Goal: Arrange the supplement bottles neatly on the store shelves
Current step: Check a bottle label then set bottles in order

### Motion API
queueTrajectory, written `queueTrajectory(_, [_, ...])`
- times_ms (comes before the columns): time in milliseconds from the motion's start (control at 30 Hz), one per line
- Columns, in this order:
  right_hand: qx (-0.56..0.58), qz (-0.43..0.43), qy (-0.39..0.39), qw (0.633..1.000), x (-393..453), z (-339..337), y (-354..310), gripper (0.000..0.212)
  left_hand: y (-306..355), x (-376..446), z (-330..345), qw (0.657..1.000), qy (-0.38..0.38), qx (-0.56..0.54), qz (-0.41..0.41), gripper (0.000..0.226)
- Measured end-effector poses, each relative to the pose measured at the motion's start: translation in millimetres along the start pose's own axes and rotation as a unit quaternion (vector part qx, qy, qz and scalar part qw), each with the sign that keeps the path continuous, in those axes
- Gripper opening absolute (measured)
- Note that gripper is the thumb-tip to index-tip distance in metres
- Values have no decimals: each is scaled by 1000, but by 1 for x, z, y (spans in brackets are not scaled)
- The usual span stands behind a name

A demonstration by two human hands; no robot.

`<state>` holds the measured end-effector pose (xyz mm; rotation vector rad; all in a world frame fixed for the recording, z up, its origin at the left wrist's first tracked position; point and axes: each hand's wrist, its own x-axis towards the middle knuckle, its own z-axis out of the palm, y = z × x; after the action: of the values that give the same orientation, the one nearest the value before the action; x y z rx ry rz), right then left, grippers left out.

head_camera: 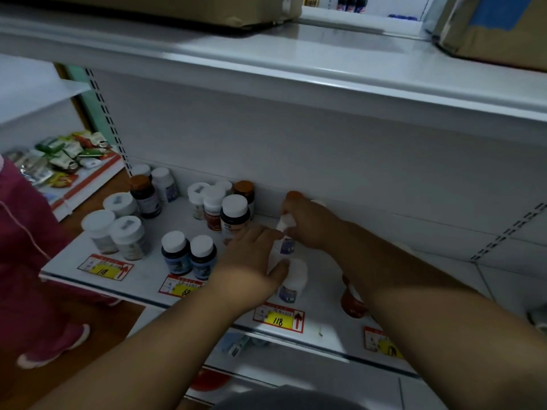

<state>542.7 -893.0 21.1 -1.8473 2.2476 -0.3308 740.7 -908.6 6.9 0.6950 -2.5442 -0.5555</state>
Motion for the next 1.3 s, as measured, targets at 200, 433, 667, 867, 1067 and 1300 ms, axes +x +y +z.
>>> queueTrajectory(200, [16,88,65,994,-55,-23,4,38,-6,16,13,975,-140,147,90,85])
queueTrajectory(433, [-28,145,2,989,-107,-10,-20,25,-3,23,34,954,-179,208,124,65])
queueTrajectory(667, [-35,178,-60,982,-109,11,-29,30,-9,23,38,954,-172,214,121,65])
queueTrajectory(867, [-44,175,-73,981,-103,13,-33,31,-14,22,40,956,-167,216,108,66])
queueTrajectory(1067, [-118,114,-65,984,-93,-15,-31,46,-12,20,33,962,-159,190,115,66])
queueTrajectory(1300, [-74,169,23,983,-17,-40,5,44,-17,17,15,985,-86,117,96,71])
